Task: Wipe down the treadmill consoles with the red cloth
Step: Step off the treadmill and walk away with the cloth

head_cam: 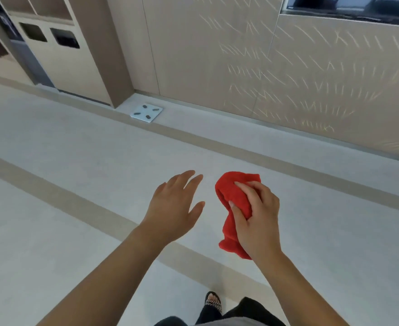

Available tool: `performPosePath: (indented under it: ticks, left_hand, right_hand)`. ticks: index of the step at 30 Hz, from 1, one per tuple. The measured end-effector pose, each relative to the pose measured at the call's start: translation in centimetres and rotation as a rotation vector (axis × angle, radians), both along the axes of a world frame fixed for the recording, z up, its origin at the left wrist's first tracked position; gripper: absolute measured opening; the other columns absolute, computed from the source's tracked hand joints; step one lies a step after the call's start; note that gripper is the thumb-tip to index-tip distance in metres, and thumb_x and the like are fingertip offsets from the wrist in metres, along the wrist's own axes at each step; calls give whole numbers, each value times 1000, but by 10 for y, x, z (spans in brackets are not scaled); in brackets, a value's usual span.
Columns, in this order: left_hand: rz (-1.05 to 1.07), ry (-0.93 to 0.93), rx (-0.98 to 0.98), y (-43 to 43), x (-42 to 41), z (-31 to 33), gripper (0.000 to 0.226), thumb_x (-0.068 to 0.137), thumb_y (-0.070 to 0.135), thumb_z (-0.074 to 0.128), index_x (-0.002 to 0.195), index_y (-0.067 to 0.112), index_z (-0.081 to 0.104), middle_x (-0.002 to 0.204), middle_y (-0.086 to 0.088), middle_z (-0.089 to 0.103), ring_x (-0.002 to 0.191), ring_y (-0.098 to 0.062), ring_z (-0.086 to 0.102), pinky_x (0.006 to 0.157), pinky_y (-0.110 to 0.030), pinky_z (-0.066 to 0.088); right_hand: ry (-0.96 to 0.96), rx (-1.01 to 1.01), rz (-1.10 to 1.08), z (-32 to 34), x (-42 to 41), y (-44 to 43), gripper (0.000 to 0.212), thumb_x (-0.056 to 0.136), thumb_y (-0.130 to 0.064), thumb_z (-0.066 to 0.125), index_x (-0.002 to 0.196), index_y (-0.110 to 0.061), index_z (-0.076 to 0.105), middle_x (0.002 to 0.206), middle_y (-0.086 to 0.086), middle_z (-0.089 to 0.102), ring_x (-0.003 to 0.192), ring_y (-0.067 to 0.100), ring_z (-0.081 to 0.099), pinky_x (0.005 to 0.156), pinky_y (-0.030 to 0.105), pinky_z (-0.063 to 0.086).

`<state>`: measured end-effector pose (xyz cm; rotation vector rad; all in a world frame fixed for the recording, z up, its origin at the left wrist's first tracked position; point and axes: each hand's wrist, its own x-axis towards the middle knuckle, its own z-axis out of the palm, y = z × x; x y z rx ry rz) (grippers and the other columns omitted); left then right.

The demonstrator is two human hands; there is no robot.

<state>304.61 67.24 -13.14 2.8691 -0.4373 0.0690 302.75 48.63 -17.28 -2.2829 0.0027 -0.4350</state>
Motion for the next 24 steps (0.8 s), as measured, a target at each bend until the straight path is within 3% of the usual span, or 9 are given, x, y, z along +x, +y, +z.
performPosePath:
  ticks: [11, 18, 24]
  left_hand:
    - [330, 83, -63, 105, 199, -16, 59, 92, 45, 43, 144, 25, 26, 151, 2, 27, 136, -19, 27, 107, -39, 27]
    - [400, 83, -52, 205, 363, -16, 59, 92, 46, 41, 145, 26, 24, 151, 3, 26, 136, -20, 27, 107, -40, 28]
    - [401, 26, -28, 267, 502, 2, 58, 93, 48, 39, 145, 27, 23, 152, 3, 25, 137, -19, 25, 109, -40, 26]
  right_hand:
    - [44, 3, 368, -15, 245, 110, 38, 86, -26, 64, 123, -34, 55, 129, -11, 47, 116, 11, 35, 94, 40, 46]
    - [28, -21, 409, -11, 412, 199, 39, 86, -26, 64, 123, -33, 55, 130, -9, 48, 118, 9, 35, 95, 39, 45]
    - [-7, -33, 380, 0, 555, 263, 38, 86, -42, 53, 124, -35, 54, 131, -6, 49, 118, 10, 37, 94, 44, 48]
